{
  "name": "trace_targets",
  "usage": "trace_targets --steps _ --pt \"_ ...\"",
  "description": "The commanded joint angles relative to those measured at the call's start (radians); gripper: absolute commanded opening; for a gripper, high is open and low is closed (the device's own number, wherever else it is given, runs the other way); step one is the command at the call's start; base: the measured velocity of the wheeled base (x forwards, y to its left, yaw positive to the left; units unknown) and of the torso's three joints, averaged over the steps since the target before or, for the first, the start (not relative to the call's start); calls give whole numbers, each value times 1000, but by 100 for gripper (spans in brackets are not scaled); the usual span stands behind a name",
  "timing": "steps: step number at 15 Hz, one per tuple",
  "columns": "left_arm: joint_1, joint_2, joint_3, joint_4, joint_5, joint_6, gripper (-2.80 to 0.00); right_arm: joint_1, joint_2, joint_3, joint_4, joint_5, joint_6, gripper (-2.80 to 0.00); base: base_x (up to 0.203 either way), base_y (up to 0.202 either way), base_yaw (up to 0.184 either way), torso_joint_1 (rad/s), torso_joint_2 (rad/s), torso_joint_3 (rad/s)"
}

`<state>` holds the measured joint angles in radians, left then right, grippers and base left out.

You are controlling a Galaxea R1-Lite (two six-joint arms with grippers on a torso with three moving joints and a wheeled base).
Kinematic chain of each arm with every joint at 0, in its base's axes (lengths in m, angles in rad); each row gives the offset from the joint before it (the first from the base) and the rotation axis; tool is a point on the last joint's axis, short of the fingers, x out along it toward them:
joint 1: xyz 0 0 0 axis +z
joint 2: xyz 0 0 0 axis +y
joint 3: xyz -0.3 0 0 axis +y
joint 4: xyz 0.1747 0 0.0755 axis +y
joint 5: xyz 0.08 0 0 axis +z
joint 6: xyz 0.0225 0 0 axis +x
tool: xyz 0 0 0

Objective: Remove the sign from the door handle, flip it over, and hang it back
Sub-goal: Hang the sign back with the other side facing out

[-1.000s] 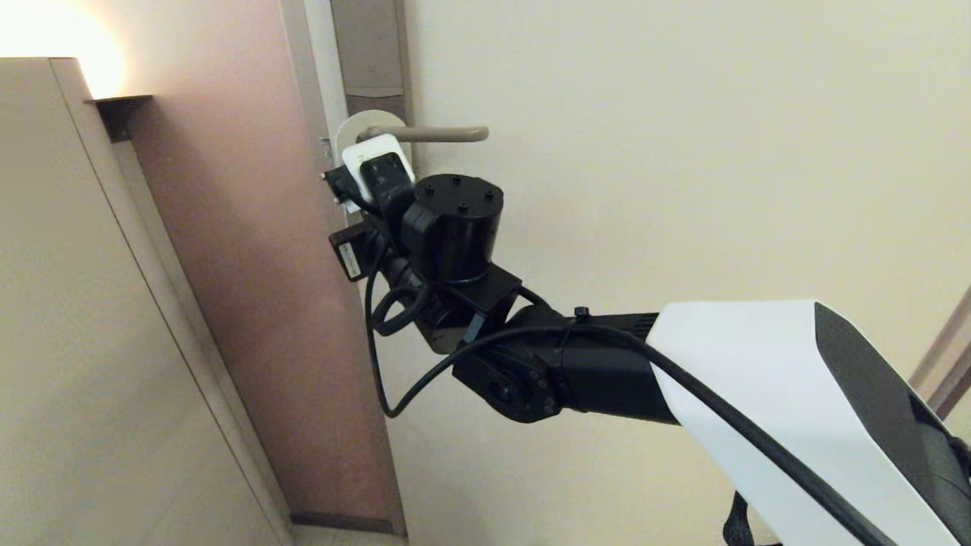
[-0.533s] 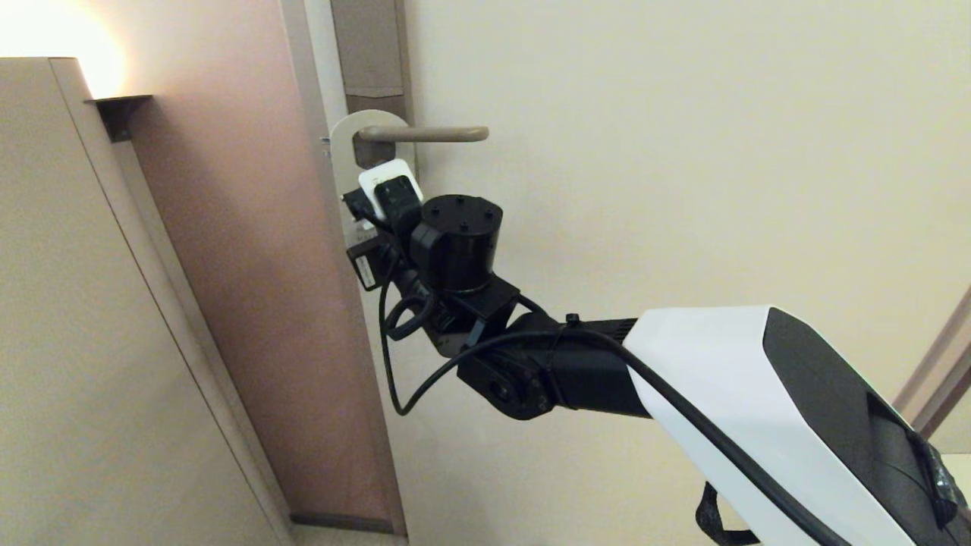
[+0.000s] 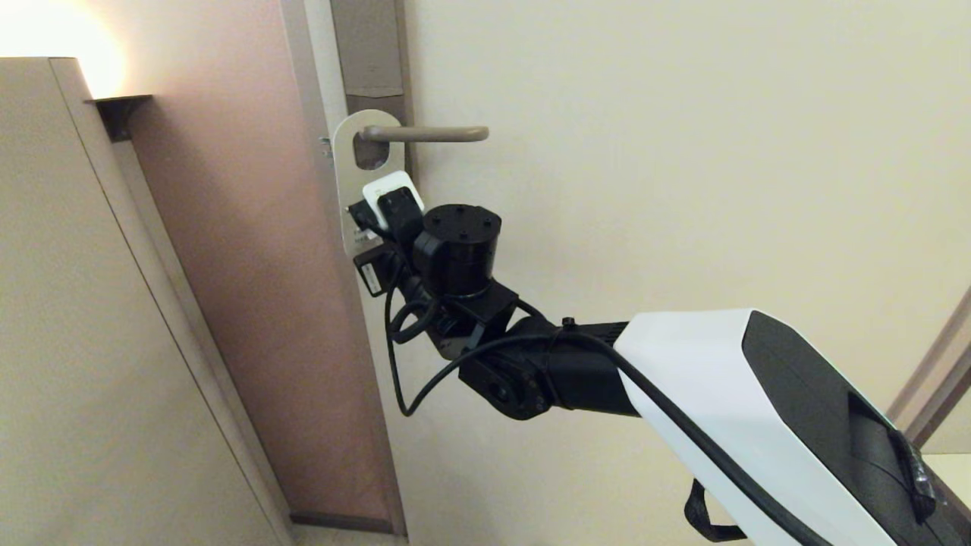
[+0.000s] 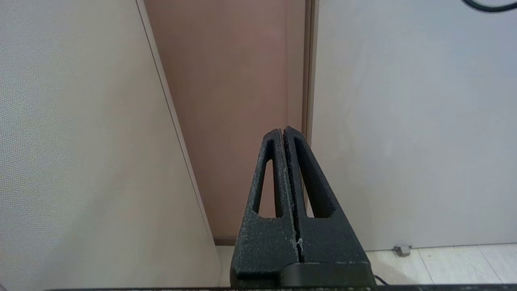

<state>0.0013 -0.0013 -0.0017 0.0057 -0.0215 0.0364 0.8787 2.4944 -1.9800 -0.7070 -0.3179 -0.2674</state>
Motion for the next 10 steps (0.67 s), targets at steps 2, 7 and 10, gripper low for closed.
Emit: trace_targets --steps 2,7,10 --pt "0 1 0 0 0 0 -280 7 -34 0 -3 -1 -1 -280 0 0 0 0 0 0" --pt "0 1 0 0 0 0 -280 20 -103 0 12 2 -4 -280 0 0 0 0 0 0" --pt "0 1 0 0 0 0 -280 39 -117 0 14 33 -4 -280 0 0 0 0 0 0"
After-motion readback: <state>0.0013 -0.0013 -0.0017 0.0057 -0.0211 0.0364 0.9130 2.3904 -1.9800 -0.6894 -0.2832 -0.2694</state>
